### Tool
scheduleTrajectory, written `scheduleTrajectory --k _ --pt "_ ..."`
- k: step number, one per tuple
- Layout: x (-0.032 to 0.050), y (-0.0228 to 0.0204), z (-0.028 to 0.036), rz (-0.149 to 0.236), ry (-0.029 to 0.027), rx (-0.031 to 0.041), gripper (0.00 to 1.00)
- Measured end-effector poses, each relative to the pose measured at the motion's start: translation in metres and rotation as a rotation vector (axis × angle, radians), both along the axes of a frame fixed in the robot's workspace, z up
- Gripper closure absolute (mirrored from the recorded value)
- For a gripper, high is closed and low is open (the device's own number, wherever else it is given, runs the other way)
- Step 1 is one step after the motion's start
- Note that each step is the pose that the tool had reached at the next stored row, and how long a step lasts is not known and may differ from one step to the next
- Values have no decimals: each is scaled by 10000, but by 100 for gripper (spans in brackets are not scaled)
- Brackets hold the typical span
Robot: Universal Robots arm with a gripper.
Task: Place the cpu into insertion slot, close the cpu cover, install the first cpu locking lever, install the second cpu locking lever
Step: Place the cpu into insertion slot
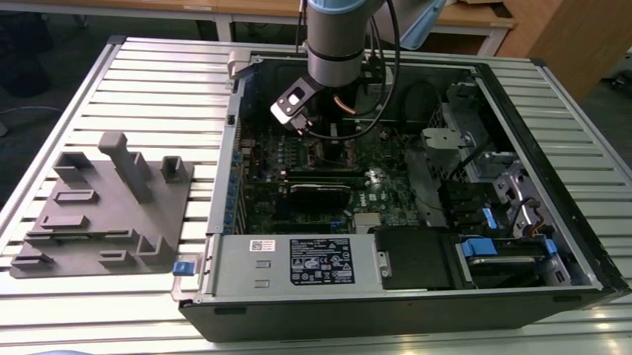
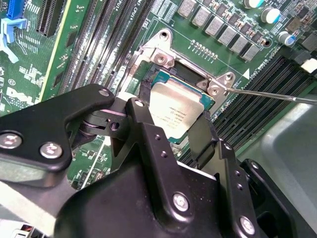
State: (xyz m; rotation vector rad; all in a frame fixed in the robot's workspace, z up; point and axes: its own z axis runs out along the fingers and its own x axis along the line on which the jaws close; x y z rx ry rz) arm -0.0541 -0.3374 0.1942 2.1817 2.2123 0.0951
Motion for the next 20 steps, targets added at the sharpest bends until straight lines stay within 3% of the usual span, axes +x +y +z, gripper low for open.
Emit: scheduleTrajectory --k 20 --pt "24 -30 13 -33 6 -1 46"
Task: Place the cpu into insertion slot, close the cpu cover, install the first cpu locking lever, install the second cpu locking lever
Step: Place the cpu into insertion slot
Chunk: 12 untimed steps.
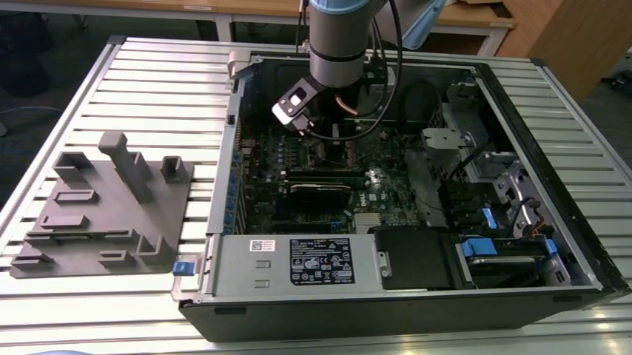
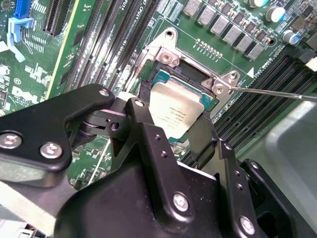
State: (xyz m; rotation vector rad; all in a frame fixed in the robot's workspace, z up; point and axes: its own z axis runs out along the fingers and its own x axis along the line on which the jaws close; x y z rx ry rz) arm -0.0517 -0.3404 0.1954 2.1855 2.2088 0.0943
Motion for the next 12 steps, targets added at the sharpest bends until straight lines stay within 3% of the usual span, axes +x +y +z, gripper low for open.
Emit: scheduleTrajectory --k 4,12 --pt "1 0 -3 -195 2 -1 46" --pt "1 0 -14 -225 0 0 46"
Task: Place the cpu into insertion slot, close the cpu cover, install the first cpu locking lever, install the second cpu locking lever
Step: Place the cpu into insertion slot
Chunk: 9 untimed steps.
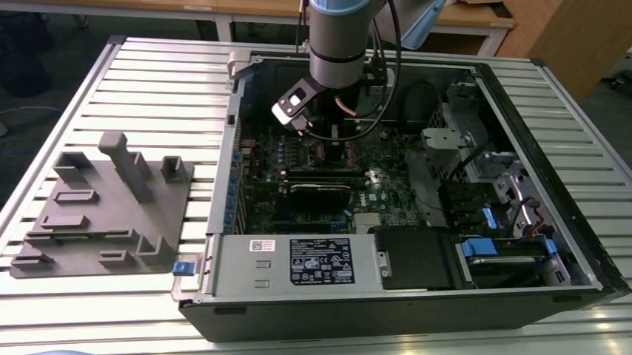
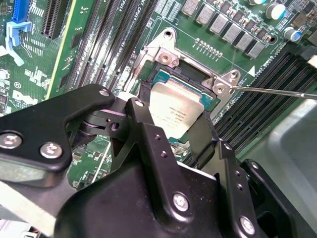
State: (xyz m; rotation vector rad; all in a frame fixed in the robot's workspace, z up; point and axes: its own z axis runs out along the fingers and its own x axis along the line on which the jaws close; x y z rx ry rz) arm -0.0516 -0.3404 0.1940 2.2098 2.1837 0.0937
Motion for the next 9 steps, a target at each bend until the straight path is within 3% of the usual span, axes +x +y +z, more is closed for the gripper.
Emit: scheduleTrajectory --k 9 --pt "8 0 -1 4 0 0 46"
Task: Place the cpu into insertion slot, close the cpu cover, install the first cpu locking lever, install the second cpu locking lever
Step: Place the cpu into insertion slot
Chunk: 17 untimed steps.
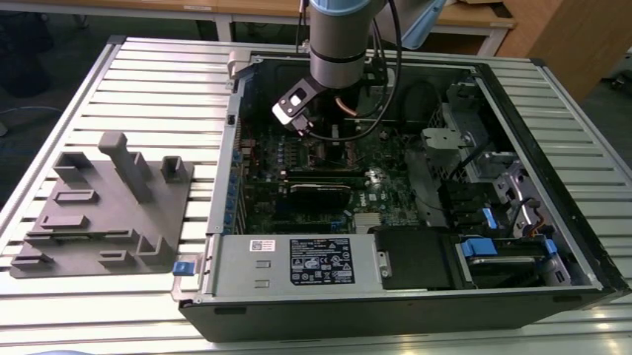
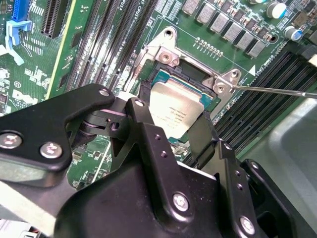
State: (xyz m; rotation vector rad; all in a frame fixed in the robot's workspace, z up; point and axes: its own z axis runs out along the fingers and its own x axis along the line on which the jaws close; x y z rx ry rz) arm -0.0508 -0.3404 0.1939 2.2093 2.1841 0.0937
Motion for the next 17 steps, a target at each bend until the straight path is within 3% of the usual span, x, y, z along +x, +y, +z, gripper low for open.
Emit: scheduleTrajectory --k 17 --pt "1 0 -25 2 0 0 46"
